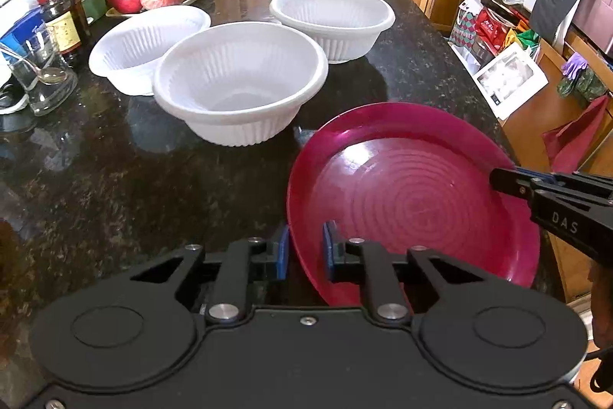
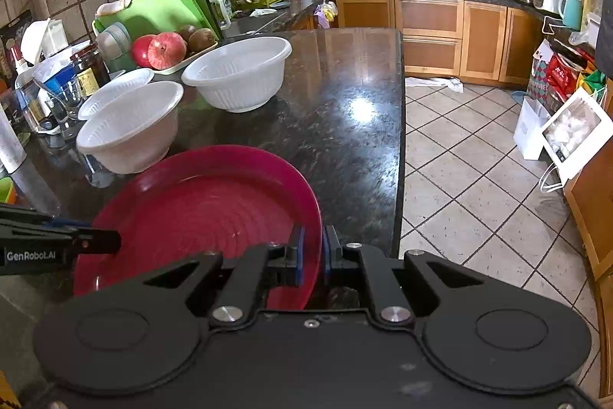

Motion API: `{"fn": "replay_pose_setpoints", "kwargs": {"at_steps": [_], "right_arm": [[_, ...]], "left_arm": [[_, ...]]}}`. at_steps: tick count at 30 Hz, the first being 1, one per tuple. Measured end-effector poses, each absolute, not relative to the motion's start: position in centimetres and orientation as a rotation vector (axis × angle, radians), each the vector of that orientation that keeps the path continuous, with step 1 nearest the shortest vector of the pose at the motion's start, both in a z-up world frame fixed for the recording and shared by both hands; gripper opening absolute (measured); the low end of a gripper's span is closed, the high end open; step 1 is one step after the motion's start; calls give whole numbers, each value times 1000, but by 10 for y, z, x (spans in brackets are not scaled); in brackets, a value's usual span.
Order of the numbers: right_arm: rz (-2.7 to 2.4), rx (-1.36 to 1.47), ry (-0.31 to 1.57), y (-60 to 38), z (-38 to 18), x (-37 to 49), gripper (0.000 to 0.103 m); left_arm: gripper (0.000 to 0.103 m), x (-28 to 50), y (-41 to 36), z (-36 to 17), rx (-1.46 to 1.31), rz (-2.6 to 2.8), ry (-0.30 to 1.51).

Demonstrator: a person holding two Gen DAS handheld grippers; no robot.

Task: Organize plates and bowls
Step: 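Lift the magenta plate with both grippers toward the stacked plates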

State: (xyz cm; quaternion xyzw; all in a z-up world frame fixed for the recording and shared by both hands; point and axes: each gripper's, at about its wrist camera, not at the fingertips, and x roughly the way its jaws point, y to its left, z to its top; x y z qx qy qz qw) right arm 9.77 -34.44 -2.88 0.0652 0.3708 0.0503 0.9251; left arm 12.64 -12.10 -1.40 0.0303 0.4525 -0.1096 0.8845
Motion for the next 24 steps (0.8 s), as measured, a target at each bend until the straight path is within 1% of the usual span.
{"fn": "replay_pose_setpoints", "kwargs": {"at_steps": [11, 24], "right_arm": [[100, 138, 759, -322, -21, 81, 12], [85, 145, 756, -271, -12, 65, 12]], "left_arm": [[23, 107, -106, -4, 92, -207, 899], [23, 98, -58, -1, 80, -216, 898]]}}
